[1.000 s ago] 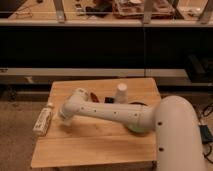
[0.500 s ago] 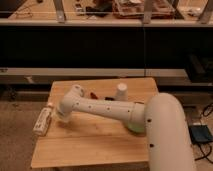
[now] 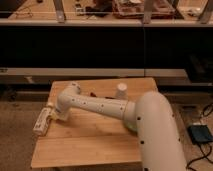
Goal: Wipe the white sponge on the table
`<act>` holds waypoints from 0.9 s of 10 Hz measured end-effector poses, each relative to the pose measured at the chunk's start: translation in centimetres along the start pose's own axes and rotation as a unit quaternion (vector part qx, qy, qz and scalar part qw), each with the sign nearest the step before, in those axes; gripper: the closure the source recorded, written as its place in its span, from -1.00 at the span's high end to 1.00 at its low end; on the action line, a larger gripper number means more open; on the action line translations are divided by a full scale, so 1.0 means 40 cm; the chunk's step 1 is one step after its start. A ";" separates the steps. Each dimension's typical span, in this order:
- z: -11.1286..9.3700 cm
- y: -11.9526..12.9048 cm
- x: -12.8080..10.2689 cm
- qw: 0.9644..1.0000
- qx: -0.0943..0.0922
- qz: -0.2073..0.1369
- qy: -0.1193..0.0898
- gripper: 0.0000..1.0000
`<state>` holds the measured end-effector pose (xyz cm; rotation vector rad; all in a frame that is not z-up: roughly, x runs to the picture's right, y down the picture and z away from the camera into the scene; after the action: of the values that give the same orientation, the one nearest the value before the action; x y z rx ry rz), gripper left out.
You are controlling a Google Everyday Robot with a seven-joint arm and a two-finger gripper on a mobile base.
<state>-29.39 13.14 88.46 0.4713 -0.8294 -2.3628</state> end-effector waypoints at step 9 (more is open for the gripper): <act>0.028 0.163 -0.069 0.997 -0.008 0.070 -0.023 -0.14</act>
<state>-25.19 11.24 93.93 0.3421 -0.8348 -2.2575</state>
